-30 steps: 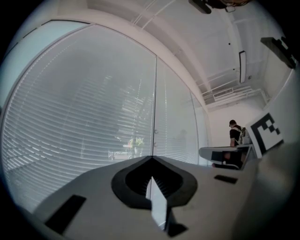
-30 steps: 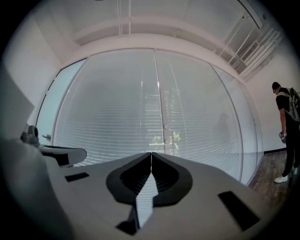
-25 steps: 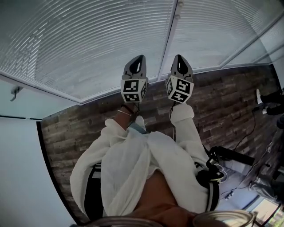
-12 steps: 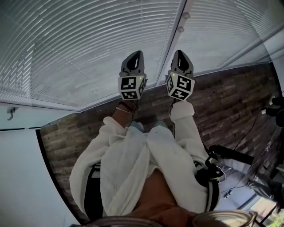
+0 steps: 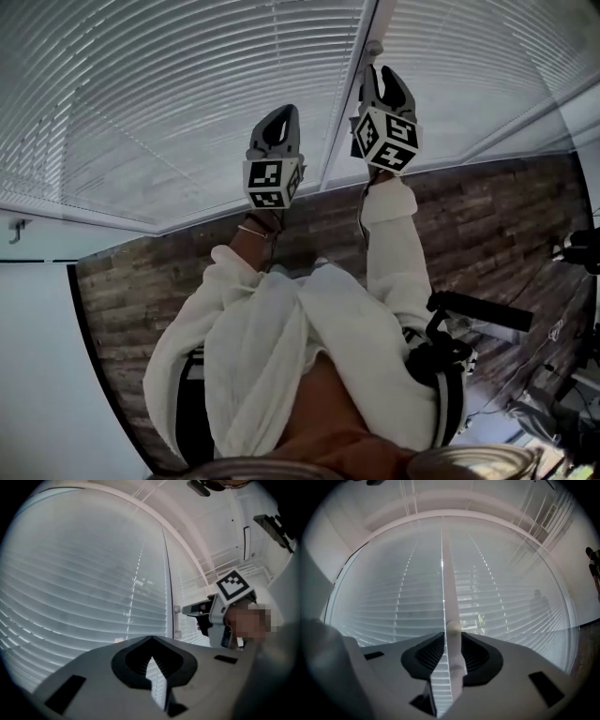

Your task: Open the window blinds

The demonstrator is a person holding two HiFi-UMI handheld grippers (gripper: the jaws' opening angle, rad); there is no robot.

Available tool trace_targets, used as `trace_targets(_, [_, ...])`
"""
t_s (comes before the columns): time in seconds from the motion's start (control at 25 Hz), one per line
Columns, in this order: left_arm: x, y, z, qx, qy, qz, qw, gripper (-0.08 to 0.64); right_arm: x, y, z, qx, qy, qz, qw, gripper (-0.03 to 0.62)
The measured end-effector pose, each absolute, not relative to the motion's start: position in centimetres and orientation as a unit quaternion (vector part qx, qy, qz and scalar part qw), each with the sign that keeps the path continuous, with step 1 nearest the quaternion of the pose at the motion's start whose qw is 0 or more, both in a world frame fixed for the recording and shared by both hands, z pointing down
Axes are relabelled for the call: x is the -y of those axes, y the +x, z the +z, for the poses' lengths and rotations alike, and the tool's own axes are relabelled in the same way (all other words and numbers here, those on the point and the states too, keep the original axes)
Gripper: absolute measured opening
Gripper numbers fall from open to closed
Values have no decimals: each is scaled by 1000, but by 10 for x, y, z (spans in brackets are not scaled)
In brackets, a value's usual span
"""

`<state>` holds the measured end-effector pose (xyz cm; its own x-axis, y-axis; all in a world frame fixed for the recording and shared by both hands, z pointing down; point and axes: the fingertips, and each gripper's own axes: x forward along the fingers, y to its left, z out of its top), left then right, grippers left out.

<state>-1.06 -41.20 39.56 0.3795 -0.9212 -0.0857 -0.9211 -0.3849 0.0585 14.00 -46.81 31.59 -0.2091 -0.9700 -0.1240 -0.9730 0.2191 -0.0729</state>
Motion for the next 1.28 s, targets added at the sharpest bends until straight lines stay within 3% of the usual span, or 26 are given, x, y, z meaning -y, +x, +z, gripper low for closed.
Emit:
trace_targets(0.44, [419, -16, 385, 535, 842, -74, 5, -2, 485, 134, 298, -812, -579, -17, 76, 100])
trace_targets(0.56, [419, -9, 390, 528, 846, -77, 14, -2, 487, 131, 296, -823, -563, -27, 67, 160])
trace_targets(0.84, [422, -9, 380, 528, 845, -80, 3, -2, 503, 137, 294, -805, -592, -26, 37, 133])
trace_targets(0.92, [423, -11, 379, 529, 844, -85, 1, -2, 502, 137, 294, -800, -599, 16, -1, 132])
trace_targets(1.16, [428, -7, 389, 530, 844, -80, 11, -2, 504, 128, 298, -718, -585, 291, -238, 130])
trace_targets(1.2, [429, -6, 390, 530, 844, -79, 13, -2, 504, 128, 299, -721, -582, 294, -235, 130])
trace_targets(1.28, [429, -4, 391, 530, 844, -79, 17, -2, 507, 133, 301, -772, -587, 193, -150, 130])
